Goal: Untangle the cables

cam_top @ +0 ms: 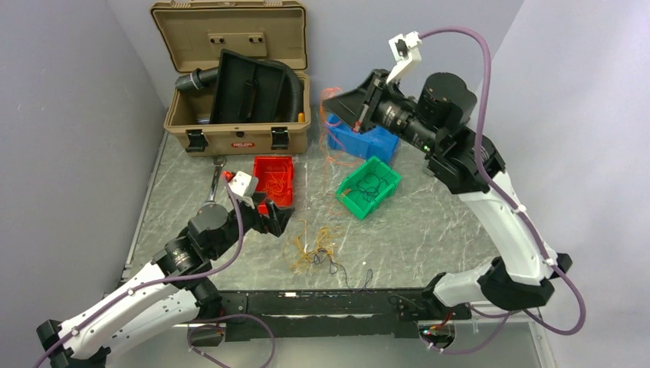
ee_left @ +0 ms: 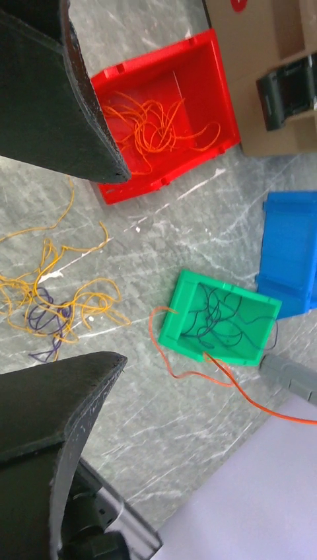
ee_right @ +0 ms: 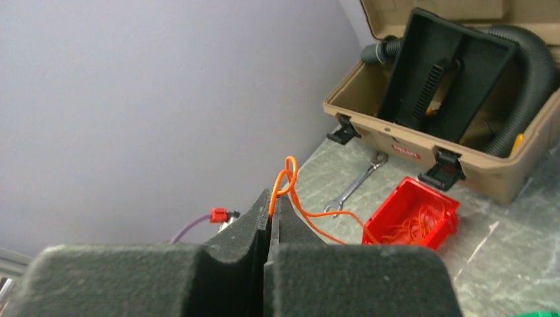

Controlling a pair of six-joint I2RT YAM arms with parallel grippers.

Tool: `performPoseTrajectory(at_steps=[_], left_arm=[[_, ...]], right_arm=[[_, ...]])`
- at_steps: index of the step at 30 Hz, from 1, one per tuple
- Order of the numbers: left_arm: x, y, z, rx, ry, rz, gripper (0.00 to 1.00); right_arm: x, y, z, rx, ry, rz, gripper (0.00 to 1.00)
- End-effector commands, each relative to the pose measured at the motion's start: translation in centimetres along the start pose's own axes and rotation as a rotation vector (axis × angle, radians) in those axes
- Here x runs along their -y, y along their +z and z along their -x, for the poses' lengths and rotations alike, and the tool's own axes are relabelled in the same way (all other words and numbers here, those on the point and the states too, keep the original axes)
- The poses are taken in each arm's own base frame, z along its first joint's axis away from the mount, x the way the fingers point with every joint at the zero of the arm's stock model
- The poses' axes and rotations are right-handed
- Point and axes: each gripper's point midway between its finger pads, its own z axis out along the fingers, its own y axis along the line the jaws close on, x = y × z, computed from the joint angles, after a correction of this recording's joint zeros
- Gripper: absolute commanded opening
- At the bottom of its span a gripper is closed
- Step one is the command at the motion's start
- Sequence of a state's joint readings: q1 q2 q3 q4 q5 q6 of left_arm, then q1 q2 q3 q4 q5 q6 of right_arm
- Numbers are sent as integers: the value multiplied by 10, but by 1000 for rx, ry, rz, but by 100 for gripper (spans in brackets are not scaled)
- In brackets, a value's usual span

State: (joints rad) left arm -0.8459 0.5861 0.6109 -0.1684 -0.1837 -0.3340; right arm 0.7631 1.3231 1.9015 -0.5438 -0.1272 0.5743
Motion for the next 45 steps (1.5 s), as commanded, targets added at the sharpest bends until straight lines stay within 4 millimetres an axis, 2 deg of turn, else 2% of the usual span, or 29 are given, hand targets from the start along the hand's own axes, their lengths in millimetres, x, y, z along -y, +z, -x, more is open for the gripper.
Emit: performPoseTrajectory(at_steps=[1, 5, 11, 15, 20, 29, 34, 40, 43, 45], left_arm=[[-21, -6, 30, 85, -33, 142, 99], [-63, -22, 22, 77, -102, 394, 99], [-97, -57, 14, 97, -166, 585, 99], [-111, -78, 12, 141, -206, 650, 99], [-119, -90, 9, 168, -217, 673, 99], [-119, -93, 9, 181, -232, 663, 99], [-119, -91, 5, 170, -226, 668, 99], [-118, -86, 2, 161, -216, 659, 99], [-114, -79, 1, 151, -198, 630, 99], [-111, -75, 1, 144, -190, 613, 99]], right_arm=[[-27, 16, 19, 32, -28, 119, 0], [-29, 44, 15, 15, -4, 153, 0], [-19, 93, 0, -11, 45, 168, 0], [-8, 130, -13, -39, 74, 163, 0], [-4, 160, -18, -41, 95, 177, 0], [-1, 182, -17, -8, 111, 196, 0], [7, 195, -36, -52, 138, 201, 0], [32, 211, -72, -119, 163, 154, 0], [29, 212, -69, -114, 155, 158, 0], [24, 208, -59, -91, 143, 169, 0]])
